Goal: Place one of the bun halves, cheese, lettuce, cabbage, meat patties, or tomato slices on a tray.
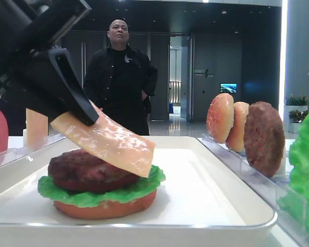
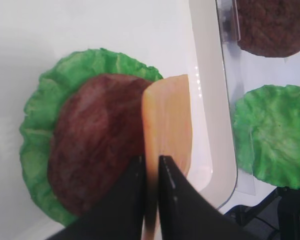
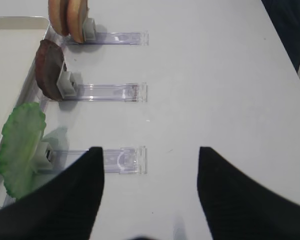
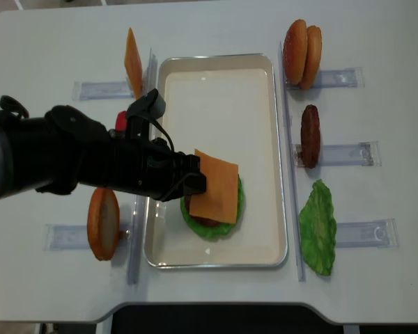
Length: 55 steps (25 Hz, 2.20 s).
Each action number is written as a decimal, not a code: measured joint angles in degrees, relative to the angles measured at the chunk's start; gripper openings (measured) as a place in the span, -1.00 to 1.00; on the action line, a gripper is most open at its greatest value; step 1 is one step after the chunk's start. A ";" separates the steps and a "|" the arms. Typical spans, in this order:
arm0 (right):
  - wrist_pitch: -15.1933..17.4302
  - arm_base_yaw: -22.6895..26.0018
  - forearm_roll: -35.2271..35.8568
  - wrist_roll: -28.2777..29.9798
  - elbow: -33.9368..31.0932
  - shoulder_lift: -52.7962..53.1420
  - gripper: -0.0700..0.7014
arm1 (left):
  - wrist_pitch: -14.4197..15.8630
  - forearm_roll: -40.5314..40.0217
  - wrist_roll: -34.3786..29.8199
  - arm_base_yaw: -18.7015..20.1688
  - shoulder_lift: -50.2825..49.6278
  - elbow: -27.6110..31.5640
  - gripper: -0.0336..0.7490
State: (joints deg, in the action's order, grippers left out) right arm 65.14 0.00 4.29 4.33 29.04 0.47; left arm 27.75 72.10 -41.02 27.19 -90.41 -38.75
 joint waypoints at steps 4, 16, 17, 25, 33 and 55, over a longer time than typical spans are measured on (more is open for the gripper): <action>0.00 0.00 0.00 0.00 0.00 0.00 0.21 | -0.04 -0.13 0.23 0.00 0.00 0.00 -0.77; 0.00 0.00 0.00 0.00 0.00 0.00 0.21 | -0.24 -0.66 0.45 0.00 0.00 0.00 -0.14; 0.00 0.00 0.00 0.00 0.00 0.00 0.21 | -0.24 -0.80 0.61 0.00 0.00 0.00 -0.11; 0.00 0.00 0.00 0.00 0.00 0.00 0.21 | -0.57 -3.03 2.90 0.00 1.69 0.00 0.03; 0.00 0.00 0.00 0.00 0.00 0.00 0.21 | -0.57 -10.24 9.68 -0.28 4.55 0.00 0.06; 0.00 0.00 0.00 0.00 0.00 0.00 0.21 | 20.69 -56.49 45.30 -1.69 14.64 -8.87 0.36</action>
State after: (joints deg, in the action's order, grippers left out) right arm 65.14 0.00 4.29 4.33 29.04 0.47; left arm 48.45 15.61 4.28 25.51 -75.77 -47.62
